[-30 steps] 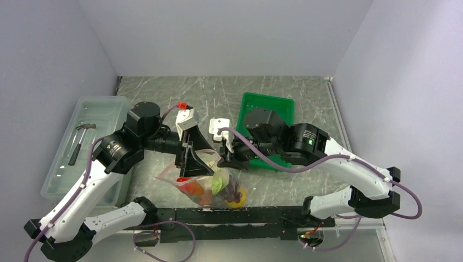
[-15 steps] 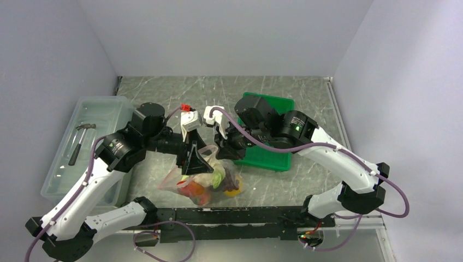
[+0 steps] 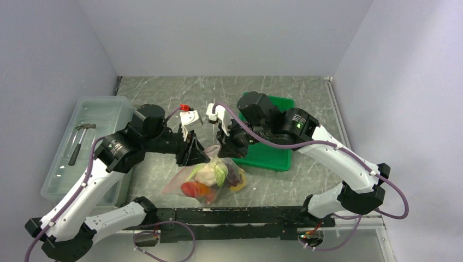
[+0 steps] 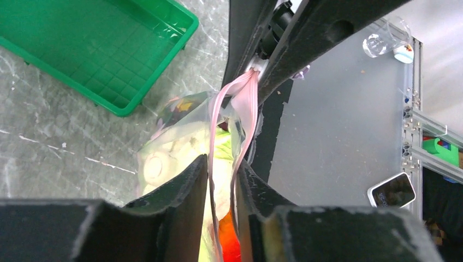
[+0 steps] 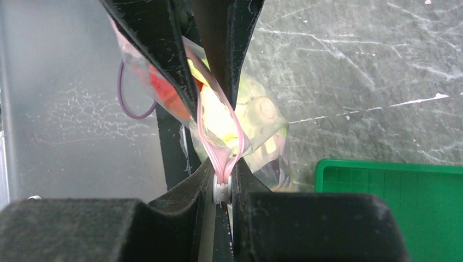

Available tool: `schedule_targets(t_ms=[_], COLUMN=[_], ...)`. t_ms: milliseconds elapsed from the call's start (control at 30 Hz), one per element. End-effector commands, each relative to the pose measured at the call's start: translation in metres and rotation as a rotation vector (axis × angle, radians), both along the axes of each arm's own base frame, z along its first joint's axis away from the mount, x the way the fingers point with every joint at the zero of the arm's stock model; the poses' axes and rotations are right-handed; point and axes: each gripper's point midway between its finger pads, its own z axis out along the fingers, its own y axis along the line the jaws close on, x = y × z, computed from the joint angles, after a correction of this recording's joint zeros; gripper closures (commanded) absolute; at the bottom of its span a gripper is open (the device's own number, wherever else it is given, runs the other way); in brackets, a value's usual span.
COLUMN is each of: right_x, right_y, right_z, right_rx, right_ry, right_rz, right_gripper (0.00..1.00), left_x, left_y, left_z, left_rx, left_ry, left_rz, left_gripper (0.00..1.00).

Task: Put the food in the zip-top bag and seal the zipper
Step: Zip the zipper food storage bag.

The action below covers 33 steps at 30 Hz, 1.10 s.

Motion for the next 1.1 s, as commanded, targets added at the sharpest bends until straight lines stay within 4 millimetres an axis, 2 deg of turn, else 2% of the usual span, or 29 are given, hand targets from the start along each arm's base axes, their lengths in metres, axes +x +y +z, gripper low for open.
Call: schedule_targets(t_ms=[0, 67, 167, 300, 533, 600, 733, 800, 933, 1067], right_x=[-0.004, -0.003, -0.003, -0.004, -0.007, -0.008, -0.01, -0.009, -0.019, -0.023], right_y=[0.0, 0.0, 0.0, -0.001, -0.008, -0.011, -0.019, -0.024, -0.032, -0.03], right_z=[0.052, 0.051, 0.049, 0.049, 0.047, 0.043, 0.042, 0.043, 0.045, 0.042], right_rx=[0.158, 0.152, 0.143, 0.148, 0.164, 0.168, 0.21, 0.252, 0.353, 0.417], right_ry=[-0.064, -0.061, -0.054, -0.047, -0.062, -0.067, -0.104, -0.14, -0.181, -0.2], right_rz=[0.016, 0.013, 0.006, 0.006, -0.004, -0.003, -0.007, -0.023, -0.004, 0.016], right_gripper=[1.0, 1.0, 1.0, 1.0, 0.98, 0.86, 0.53, 0.42, 0.31, 0.29], left_x=[0.003, 0.004, 0.006, 0.005, -0.007, -0.011, -0.01, -0.01, -0.011, -0.013], left_y=[0.006, 0.006, 0.007, 0.007, 0.007, 0.007, 0.008, 0.008, 0.007, 0.005], left_z=[0.003, 0.005, 0.007, 0.012, 0.035, 0.039, 0.043, 0.044, 0.048, 0.05], left_rx=[0.021, 0.025, 0.03, 0.022, -0.031, -0.037, -0.026, -0.022, -0.031, -0.038], left_ry=[-0.032, -0.033, -0.037, -0.05, -0.076, -0.07, -0.095, -0.098, -0.093, -0.079], left_rz=[0.028, 0.034, 0.046, 0.038, -0.009, -0.029, -0.042, -0.042, -0.045, -0.056], left_gripper=[0.74, 0.81, 1.0, 1.0, 1.0, 1.0, 1.0, 1.0, 1.0, 1.0])
